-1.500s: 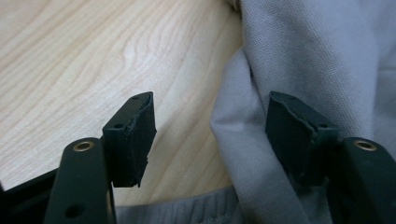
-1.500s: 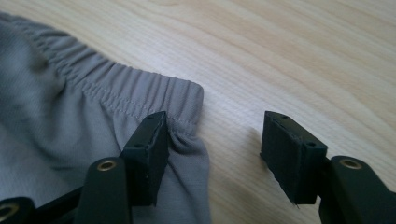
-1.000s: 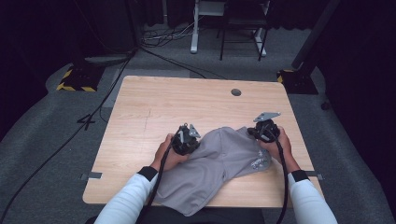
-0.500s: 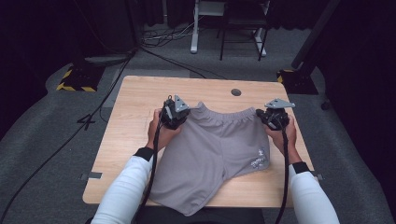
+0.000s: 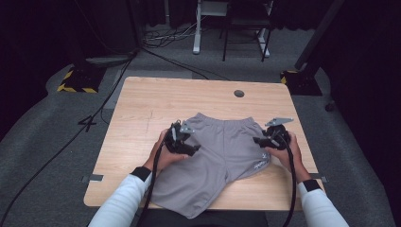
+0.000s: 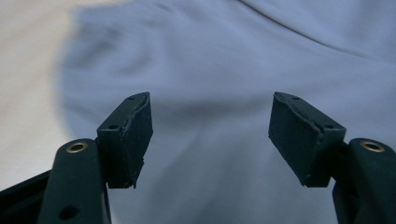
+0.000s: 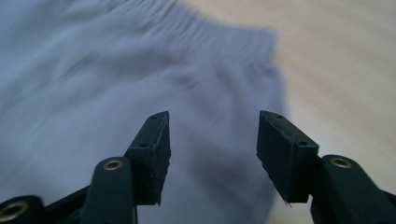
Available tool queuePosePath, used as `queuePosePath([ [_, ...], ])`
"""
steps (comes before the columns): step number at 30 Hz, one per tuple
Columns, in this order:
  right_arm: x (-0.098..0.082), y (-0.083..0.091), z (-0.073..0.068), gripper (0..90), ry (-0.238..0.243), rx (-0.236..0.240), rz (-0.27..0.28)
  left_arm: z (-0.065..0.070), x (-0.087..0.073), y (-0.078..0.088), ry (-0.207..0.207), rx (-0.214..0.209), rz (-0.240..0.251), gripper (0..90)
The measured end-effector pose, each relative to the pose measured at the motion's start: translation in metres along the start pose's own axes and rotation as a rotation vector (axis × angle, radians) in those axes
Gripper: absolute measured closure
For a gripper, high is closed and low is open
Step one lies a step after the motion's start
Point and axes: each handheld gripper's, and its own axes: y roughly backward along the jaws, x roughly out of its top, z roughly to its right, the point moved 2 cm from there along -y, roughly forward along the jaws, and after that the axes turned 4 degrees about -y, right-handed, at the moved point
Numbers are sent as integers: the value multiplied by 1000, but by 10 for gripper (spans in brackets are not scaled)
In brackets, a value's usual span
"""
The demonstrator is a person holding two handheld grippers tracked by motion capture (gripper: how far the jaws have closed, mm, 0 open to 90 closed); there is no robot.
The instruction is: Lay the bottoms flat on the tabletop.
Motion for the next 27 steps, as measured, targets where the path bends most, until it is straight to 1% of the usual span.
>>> queuePosePath([
  [1, -6, 4, -8, 429, 23, 4, -15, 4, -3, -1, -7, -17, -2, 303],
  [2, -10, 7, -13, 421, 38, 2, -26, 10, -8, -3, -8, -32, -5, 304],
  [3, -14, 10, -20, 420, 50, 14, -27, 15, -12, -6, -20, -12, -30, 309],
  [4, -19, 14, -26, 420, 61, 33, -30, 16, -14, -6, -23, -2, -30, 307],
  [5, -21, 15, -29, 418, 73, 32, -40, 16, -15, -6, -23, 0, -24, 309],
  [6, -25, 16, -32, 419, 92, 21, -50, 15, -17, -6, -1, 5, -19, 306],
  [8, -31, 14, -33, 424, 87, 17, -62, 11, -19, -7, 13, 29, -6, 298],
  [9, -33, 11, -31, 426, 95, -1, -77, 8, -21, -8, 25, 37, 1, 302],
  [10, -34, 8, -28, 440, 83, -4, -67, 5, -21, -9, 40, 30, 5, 312],
  [11, -33, 5, -22, 441, 47, 6, -55, 1, -22, -10, 50, 27, 10, 313],
  [12, -32, 3, -17, 437, 18, 7, -55, -3, -23, -11, 58, 37, 14, 313],
  [14, -27, -1, -8, 443, 18, -23, -46, -13, -23, -12, 76, 52, 15, 314],
  [15, -24, -4, -3, 450, 12, -46, -42, -17, -22, -12, 73, 66, 14, 314],
  [16, -21, -6, 0, 464, 4, -55, -39, -22, -22, -12, 82, 86, 15, 318],
  [17, -19, -10, 4, 473, 2, -51, -29, -28, -22, -13, 96, 94, 19, 324],
  [18, -16, -13, 8, 474, -1, -59, -19, -38, -22, -14, 119, 102, 18, 330],
  [19, -10, -19, 13, 481, -6, -79, -13, -43, -23, -14, 123, 111, 24, 330],
  [20, -8, -21, 15, 483, -5, -87, -14, -49, -23, -15, 124, 126, 26, 330],
  [21, -3, -25, 19, 484, -5, -100, -14, -56, -22, -16, 148, 117, 23, 329],
  [23, 5, -32, 24, 481, -23, -123, -14, -67, -22, -17, 183, 129, 21, 326],
  [24, 8, -35, 26, 475, -32, -132, -18, -73, -21, -18, 192, 156, 13, 330],
  [25, 13, -38, 27, 471, -30, -153, -21, -78, -20, -19, 195, 183, -6, 322],
  [26, 17, -41, 27, 453, -13, -196, -27, -84, -20, -19, 212, 196, -31, 322],
  [27, 21, -43, 25, 446, 15, -238, -38, -86, -19, -17, 221, 201, -35, 322],
])
